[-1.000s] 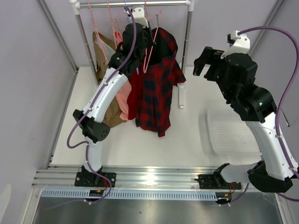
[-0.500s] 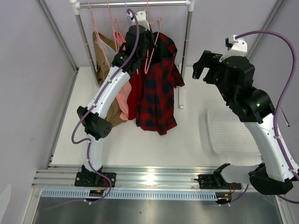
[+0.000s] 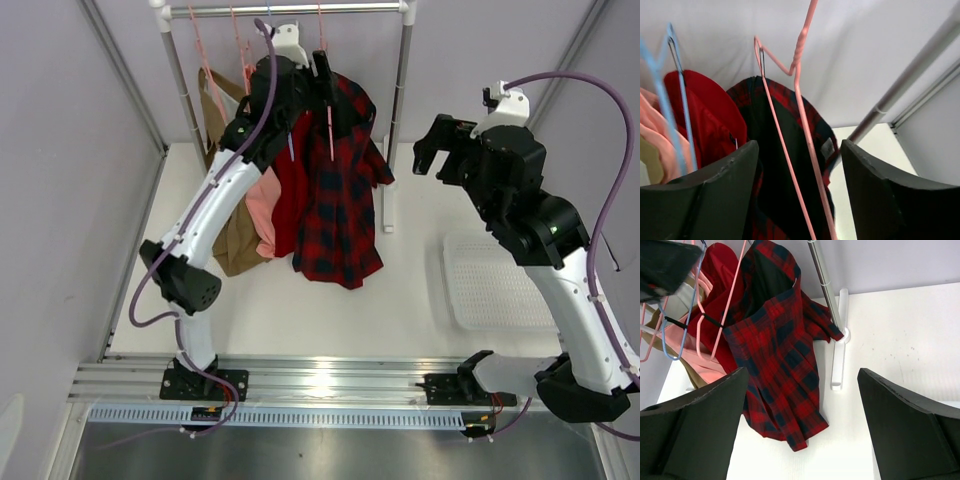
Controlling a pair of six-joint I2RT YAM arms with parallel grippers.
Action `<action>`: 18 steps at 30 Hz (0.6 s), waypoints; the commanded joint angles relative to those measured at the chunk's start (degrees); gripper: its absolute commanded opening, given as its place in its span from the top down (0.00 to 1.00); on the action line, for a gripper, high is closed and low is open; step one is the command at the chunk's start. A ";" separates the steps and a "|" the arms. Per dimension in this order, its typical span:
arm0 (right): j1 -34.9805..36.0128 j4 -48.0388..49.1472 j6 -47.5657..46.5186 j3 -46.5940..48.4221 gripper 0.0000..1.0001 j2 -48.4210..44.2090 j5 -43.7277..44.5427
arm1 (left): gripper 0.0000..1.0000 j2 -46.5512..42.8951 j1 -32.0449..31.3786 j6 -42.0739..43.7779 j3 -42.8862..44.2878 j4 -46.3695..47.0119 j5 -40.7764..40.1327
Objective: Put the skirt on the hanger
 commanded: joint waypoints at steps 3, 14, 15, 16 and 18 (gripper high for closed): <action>-0.63 -3.20 1.00 -2.88 0.02 -1.16 -1.26 | 0.09 -13.54 0.35 0.67 -2.82 -2.85 5.88; -0.89 -2.86 4.25 -18.44 0.00 -5.81 -1.62 | 0.01 -46.92 -2.28 -1.88 -44.21 -7.17 11.96; -0.89 -3.12 4.34 -19.40 0.01 -6.16 -1.44 | 0.01 -52.00 -2.28 -1.70 -48.94 -8.31 11.52; -0.89 -3.12 4.43 -20.28 0.01 -6.69 -1.53 | 0.01 -54.14 -2.28 -1.35 -52.81 -8.84 10.47; -0.98 -2.69 3.99 -23.27 0.01 -7.13 -2.75 | 0.01 -58.87 -2.28 0.48 -56.79 -11.38 9.76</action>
